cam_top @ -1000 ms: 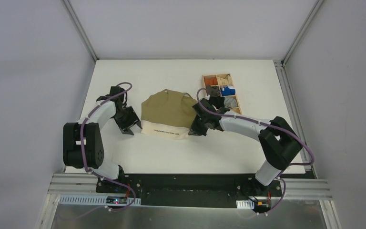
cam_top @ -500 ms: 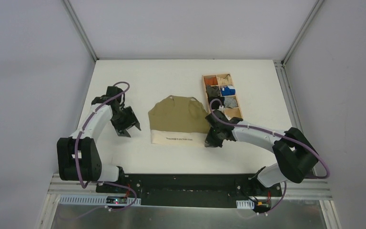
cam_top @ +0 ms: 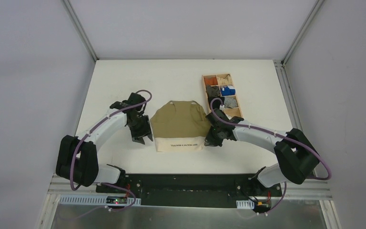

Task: Roll the underwear
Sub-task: Flatten out the underwear at the center of the board, then move the storage box to the center of the board.

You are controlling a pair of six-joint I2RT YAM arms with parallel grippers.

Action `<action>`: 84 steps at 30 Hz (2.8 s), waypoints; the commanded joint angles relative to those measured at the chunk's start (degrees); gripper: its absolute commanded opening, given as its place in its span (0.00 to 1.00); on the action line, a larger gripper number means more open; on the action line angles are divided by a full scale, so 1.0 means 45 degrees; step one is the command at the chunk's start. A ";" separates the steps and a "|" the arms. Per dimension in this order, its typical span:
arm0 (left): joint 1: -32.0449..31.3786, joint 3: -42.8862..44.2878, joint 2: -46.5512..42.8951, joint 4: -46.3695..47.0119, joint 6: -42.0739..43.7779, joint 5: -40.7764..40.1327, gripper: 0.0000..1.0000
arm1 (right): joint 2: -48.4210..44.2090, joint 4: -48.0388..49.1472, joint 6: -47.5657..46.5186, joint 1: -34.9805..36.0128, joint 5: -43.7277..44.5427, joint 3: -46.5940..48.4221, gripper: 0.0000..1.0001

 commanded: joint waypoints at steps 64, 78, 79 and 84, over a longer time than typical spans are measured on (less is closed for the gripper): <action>0.1568 0.1140 -0.1752 -0.1789 -0.0052 -0.1717 0.51 | -0.0932 -0.2236 -0.1902 -0.0375 0.2161 0.3004 0.31; 0.1588 0.0698 -0.2211 -0.1875 -0.0045 -0.1974 0.53 | 0.4286 -0.2853 -0.4256 -0.2080 0.3393 0.6786 0.23; 0.1601 0.0665 -0.2154 -0.1936 0.0107 -0.2062 0.54 | 0.4387 -0.2983 -0.4306 -0.2288 0.3548 0.6918 0.23; 0.2405 0.0604 -0.1638 -0.2509 0.0263 -0.3140 0.54 | 0.3632 -0.3024 -0.4032 -0.2221 0.2727 0.6507 0.27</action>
